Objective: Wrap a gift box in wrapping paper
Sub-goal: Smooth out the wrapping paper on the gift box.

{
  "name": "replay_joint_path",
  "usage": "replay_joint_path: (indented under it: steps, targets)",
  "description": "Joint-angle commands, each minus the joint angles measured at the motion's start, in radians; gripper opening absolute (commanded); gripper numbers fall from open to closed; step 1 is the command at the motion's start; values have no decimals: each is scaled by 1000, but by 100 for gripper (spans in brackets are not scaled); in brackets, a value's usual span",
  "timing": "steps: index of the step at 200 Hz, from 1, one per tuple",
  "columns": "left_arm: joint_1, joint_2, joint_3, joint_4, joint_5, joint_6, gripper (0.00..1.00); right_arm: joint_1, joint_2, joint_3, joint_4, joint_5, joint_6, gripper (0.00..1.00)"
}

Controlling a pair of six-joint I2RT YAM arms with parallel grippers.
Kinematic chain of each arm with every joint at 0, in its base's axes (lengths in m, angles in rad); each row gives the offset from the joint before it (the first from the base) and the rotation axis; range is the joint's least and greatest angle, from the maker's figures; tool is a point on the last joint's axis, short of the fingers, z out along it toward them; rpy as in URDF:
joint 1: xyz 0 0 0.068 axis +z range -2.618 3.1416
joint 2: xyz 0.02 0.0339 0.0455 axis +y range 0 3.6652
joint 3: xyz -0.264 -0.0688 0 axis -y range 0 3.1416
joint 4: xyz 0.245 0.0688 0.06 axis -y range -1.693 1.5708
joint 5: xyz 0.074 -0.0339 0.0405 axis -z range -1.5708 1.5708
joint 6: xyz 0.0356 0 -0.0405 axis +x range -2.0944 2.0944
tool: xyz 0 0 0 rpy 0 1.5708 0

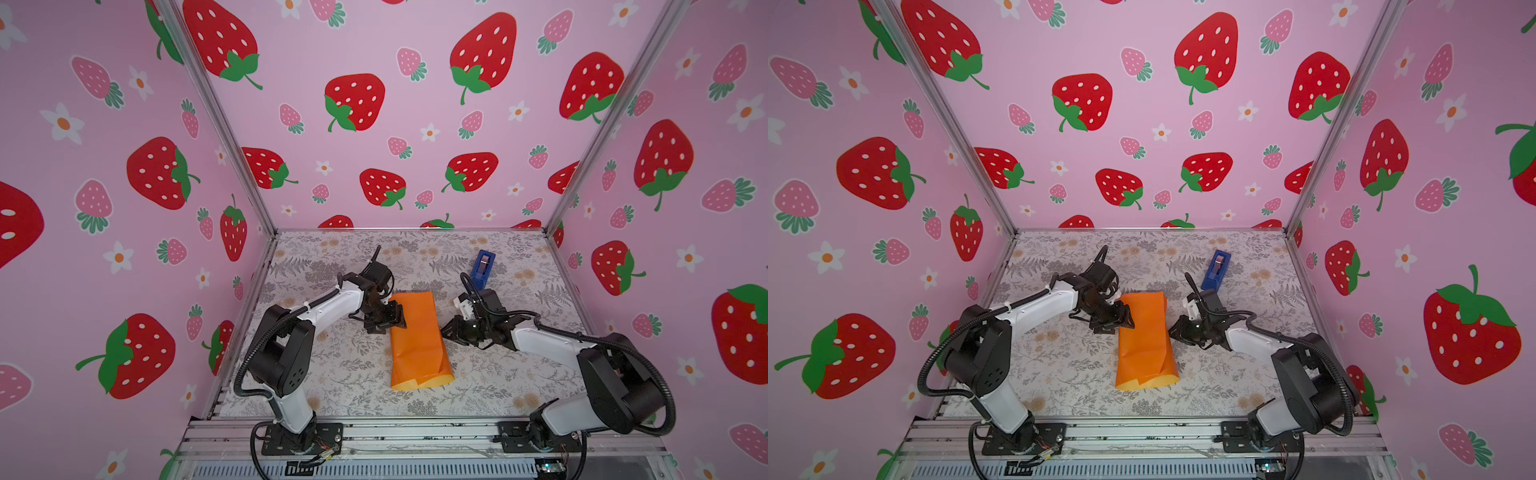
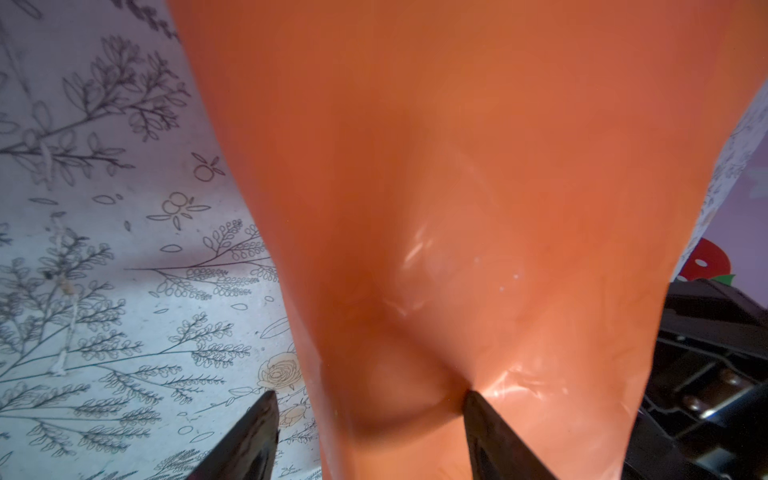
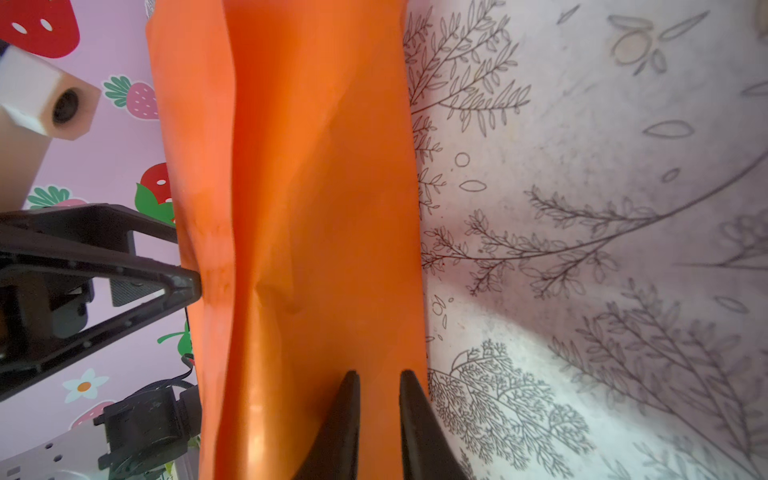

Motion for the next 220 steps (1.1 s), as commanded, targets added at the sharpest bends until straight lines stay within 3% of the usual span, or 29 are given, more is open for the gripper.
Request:
replay_joint_path:
  steps: [1,38,105,220]
  targets:
    - [4,-50,-14,83,62,-10,74,7,-36,32,-48,40,-16,19]
    - [12,-77,-73,217,137,-59,80,17,-40,36,-27,6,-7,14]
    - [12,-45,-54,186,155,-53,79,46,-25,41,4,-7,14,9]
    - [8,-97,-8,141,139,-76,78,53,-6,40,19,-8,22,10]
